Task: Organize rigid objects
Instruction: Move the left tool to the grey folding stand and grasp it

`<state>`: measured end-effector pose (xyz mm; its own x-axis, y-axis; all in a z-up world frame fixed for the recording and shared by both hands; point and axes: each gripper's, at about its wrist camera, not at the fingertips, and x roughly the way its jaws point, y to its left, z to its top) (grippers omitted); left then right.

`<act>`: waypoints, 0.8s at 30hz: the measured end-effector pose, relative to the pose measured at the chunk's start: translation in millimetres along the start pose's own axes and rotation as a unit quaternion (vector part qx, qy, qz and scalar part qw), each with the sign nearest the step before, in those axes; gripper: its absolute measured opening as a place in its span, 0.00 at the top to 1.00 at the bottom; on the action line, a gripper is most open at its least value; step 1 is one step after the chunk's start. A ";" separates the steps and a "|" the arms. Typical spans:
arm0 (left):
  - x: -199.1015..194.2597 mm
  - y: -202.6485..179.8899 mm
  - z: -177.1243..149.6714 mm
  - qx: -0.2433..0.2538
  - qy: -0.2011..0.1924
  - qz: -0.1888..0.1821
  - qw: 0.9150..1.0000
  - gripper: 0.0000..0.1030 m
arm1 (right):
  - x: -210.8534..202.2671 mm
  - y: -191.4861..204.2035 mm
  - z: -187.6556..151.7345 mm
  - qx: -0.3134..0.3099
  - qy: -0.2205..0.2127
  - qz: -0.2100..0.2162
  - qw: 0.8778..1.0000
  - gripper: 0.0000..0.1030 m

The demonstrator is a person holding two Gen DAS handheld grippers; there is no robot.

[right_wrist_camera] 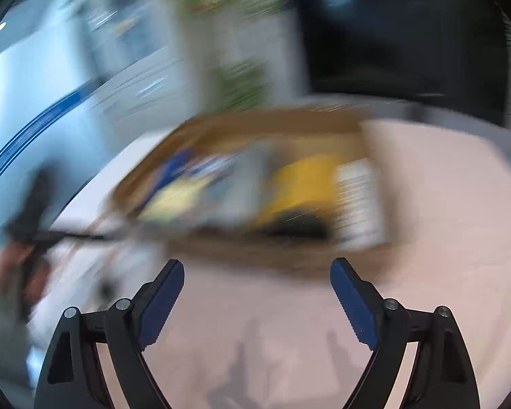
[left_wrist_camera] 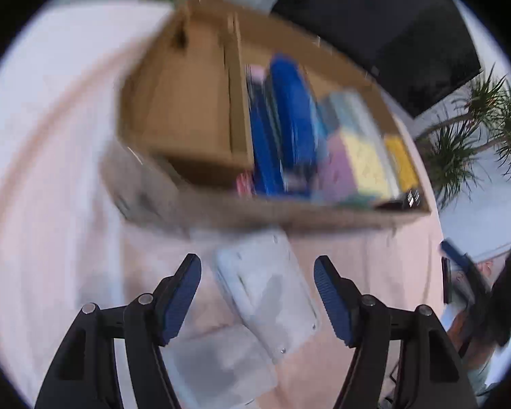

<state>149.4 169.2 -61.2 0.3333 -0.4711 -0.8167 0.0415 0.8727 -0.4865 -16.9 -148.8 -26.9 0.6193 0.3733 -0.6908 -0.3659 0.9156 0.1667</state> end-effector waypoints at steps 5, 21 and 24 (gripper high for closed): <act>26.7 0.3 4.0 -0.019 0.044 -0.010 0.999 0.39 | 55.4 86.6 -32.3 -0.070 0.049 0.053 0.995 0.31; 66.8 -84.8 -23.6 0.033 0.114 -0.095 0.988 0.50 | 67.5 63.1 -58.8 -0.022 0.062 0.009 0.998 0.30; 67.8 -104.5 -24.2 0.047 0.114 -0.123 0.985 0.50 | 59.4 50.8 -61.6 -0.004 0.049 0.017 0.999 0.37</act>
<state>144.9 43.0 -73.2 0.0815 -0.6773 -0.7312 0.1860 0.7311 -0.6564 -41.5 -89.4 -102.8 0.5360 0.3868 -0.7504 -0.3914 0.9014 0.1851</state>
